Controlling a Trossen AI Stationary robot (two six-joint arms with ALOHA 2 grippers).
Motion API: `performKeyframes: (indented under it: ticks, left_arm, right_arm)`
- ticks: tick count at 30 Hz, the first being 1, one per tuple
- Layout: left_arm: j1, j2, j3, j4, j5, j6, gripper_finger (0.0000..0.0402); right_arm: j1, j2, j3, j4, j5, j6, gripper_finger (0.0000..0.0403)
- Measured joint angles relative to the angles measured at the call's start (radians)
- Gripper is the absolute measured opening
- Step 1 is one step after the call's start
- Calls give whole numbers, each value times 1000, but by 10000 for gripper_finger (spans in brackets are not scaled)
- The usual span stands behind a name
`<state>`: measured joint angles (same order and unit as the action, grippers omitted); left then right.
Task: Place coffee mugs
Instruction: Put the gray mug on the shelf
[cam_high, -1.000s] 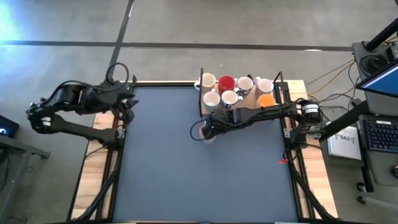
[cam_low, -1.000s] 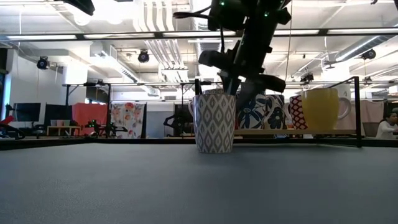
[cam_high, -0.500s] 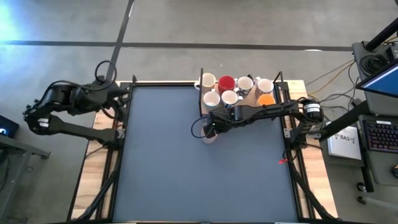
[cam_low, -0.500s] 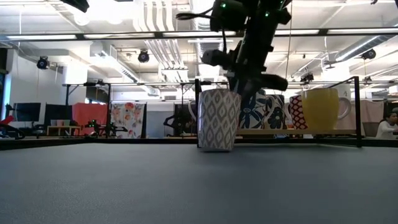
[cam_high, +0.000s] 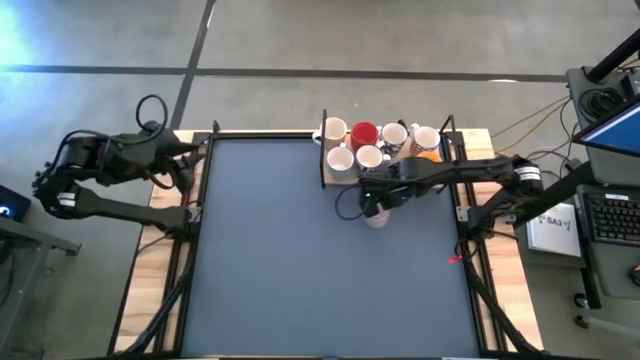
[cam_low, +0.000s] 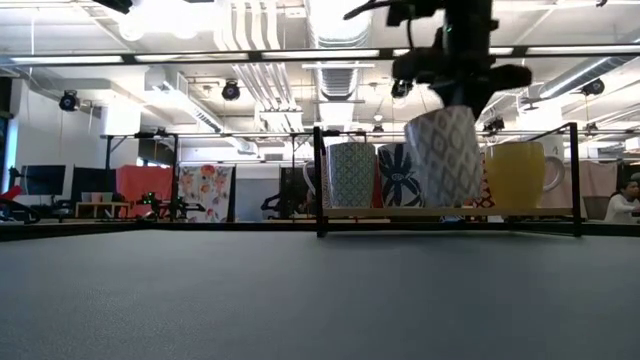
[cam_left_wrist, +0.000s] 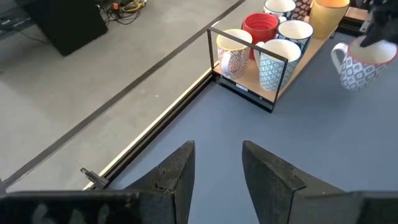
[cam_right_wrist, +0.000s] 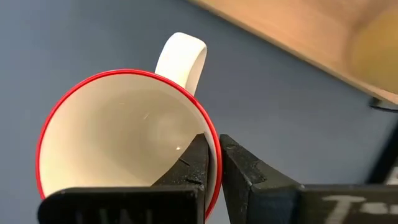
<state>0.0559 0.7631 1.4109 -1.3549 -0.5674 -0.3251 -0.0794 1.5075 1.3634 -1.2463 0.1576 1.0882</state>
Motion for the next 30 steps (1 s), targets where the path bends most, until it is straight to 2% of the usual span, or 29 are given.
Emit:
performKeyframes:
  ticks: [7, 15, 30]
  left_arm:
    - [0, 5, 0, 1, -51, -6, 116]
    - [0, 4, 0, 9, -61, -24, 116]
    - [0, 2, 0, 8, -97, -28, 116]
  right_arm:
    - [-21, -105, -9, -44, 59, 27, 14]
    - [-80, -167, -36, -123, 157, 65, 13]
    - [-237, -108, -62, -62, 205, -63, 13]
